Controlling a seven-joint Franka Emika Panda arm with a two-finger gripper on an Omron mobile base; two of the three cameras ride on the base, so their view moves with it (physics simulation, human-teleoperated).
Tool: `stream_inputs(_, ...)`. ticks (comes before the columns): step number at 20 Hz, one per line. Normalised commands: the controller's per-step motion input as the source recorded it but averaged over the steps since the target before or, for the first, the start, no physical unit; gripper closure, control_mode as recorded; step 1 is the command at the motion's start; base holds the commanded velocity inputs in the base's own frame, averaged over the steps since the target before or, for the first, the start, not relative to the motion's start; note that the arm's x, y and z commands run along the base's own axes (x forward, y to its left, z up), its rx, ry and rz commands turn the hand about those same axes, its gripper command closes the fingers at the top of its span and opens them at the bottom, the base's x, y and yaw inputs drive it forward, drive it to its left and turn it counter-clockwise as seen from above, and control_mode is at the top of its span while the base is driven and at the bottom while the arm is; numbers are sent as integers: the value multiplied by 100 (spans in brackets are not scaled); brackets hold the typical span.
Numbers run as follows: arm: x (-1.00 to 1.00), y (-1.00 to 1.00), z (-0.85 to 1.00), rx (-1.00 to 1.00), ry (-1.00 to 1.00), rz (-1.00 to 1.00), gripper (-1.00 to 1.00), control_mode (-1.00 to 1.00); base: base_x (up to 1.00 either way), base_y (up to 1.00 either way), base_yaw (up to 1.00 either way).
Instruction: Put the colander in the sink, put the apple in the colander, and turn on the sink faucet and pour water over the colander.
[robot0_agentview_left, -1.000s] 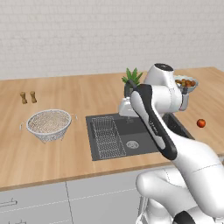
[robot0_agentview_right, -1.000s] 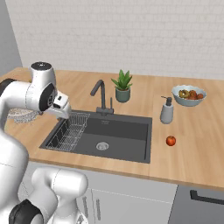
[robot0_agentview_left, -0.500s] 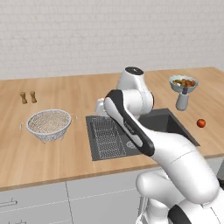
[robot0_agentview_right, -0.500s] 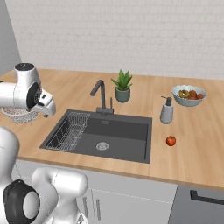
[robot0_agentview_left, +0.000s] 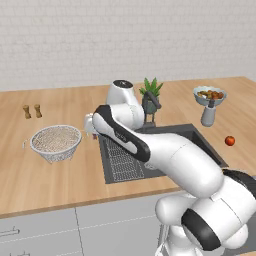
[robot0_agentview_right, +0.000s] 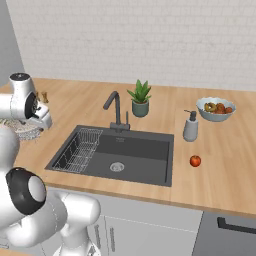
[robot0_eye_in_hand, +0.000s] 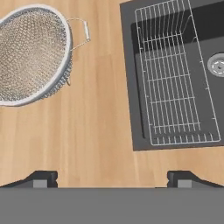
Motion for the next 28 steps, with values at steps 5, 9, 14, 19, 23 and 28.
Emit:
stream_inputs(5,47,57,-20,0,3,-4,-100,-100,0,0,0)
stream_inputs(9,48,45,-24,0,0,-11,-100,-100,0,0,0)
stream_inputs(14,43,31,-25,4,0,-17,-100,-100,0,0,0)
stream_inputs(19,40,23,-24,10,0,-13,-100,-100,0,0,0)
stream_inputs(23,38,21,-19,13,0,-5,-100,-100,0,0,0)
stream_inputs(28,35,19,-25,9,0,-2,-100,-100,0,0,0)
